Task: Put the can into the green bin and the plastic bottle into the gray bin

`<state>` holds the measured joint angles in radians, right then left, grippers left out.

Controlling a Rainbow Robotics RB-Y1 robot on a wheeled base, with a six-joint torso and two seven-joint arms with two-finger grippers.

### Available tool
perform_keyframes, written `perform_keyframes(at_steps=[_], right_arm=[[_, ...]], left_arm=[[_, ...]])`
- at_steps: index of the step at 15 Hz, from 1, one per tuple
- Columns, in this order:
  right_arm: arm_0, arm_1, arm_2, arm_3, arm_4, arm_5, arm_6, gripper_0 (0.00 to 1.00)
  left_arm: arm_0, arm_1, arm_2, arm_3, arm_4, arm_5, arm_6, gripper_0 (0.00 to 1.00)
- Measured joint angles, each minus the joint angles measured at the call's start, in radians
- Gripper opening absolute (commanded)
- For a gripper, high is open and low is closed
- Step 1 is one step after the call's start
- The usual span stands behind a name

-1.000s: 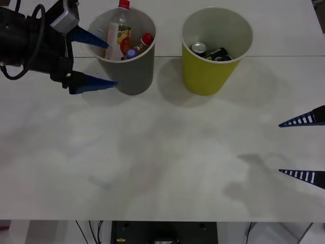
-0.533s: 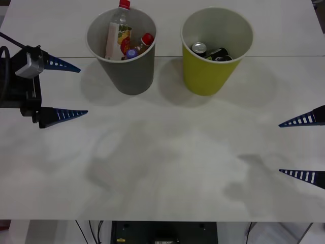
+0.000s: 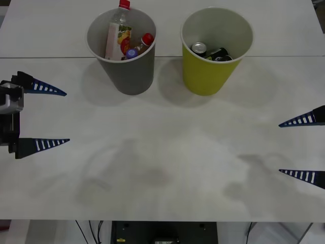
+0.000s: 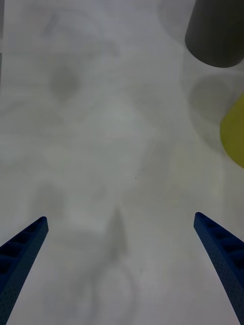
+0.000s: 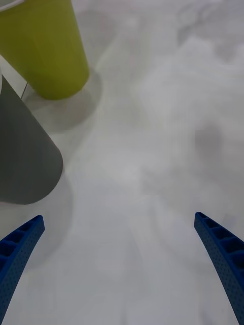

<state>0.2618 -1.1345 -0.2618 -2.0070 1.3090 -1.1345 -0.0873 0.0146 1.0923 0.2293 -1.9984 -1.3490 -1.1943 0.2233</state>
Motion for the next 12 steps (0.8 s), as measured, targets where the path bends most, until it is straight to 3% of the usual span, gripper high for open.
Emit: perform_keyframes(at_steps=[4, 12], right_arm=[[0.000, 0.000, 0.000, 0.000, 0.000, 0.000, 0.000, 1.00], [0.000, 0.000, 0.000, 0.000, 0.000, 0.000, 0.000, 1.00]], left_arm=[[0.069, 0.003, 0.047, -0.010, 0.011, -0.037, -0.107, 1.00], [0.094, 0.003, 0.059, -0.025, 0.009, -0.064, -0.134, 1.00]])
